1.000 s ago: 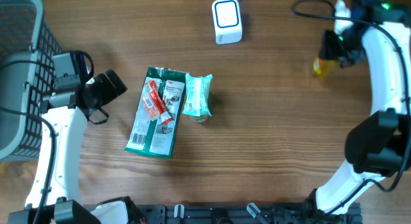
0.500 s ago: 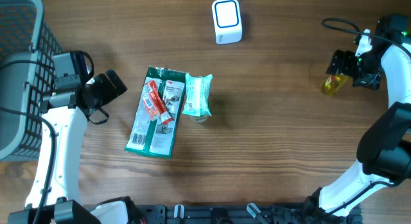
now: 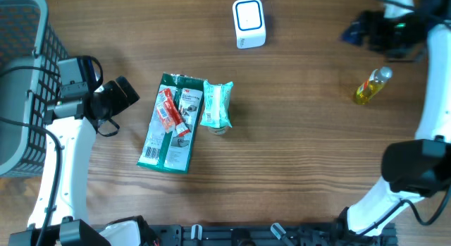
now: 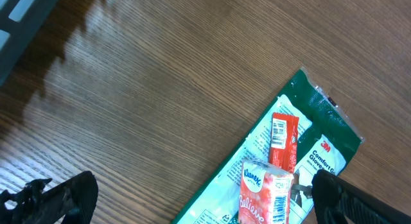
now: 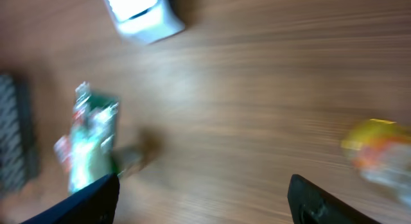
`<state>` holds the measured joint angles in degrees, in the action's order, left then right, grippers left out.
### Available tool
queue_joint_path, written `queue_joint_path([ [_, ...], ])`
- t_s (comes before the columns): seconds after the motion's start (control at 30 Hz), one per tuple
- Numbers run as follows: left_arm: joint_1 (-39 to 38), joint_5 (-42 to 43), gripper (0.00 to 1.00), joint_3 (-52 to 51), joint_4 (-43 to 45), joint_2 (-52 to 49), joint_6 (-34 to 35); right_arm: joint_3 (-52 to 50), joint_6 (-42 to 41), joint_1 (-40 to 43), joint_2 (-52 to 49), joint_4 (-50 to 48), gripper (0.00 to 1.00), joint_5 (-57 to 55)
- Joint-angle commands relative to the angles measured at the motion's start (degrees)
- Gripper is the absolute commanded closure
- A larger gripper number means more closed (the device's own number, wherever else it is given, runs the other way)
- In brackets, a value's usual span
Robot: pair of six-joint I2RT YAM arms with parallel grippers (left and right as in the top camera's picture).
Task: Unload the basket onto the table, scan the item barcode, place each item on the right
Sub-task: 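Carry the bottle right and set it down on the table, then reach the right gripper to the items and grasp the green-capped jar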
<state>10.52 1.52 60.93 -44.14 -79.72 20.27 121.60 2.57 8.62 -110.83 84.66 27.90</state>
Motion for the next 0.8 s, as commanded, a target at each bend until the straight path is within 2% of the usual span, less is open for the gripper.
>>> queue_joint_path([
  [0.0,0.20,-0.55,0.00,0.22,0.15,-0.33,-0.09,-3.04,1.92,-8.79,-0.20,0.20,0.18,6.45],
  [0.13,0.20,-0.55,0.00,0.22,0.15,-0.33,-0.09,-9.79,1.68,-18.69,-0.24,-3.67,0.26,6.45],
  [0.23,0.20,-0.55,0.00,0.22,0.15,-0.33,-0.09,-16.68,-4.48,-25.00,-0.24,-11.08,0.28,6.23],
  [0.4,0.20,-0.55,0.00,0.22,0.15,-0.33,-0.09,-27.58,-10.36,-34.05,-0.24,-26.47,0.37,5.84],
  [0.47,0.20,-0.55,0.00,0.22,0.15,-0.33,-0.09,-29.86,-12.59,-36.85,-0.24,-30.27,0.39,1.66],
  [0.6,0.20,-0.55,0.00,0.22,0.15,-0.33,-0.09,-31.17,-16.76,-40.19,-0.28,-32.46,0.41,-9.70],
  [0.77,0.20,-0.55,0.00,0.22,0.15,-0.33,-0.09,-32.37,-19.26,-40.74,-0.31,-33.14,0.46,-10.29],
])
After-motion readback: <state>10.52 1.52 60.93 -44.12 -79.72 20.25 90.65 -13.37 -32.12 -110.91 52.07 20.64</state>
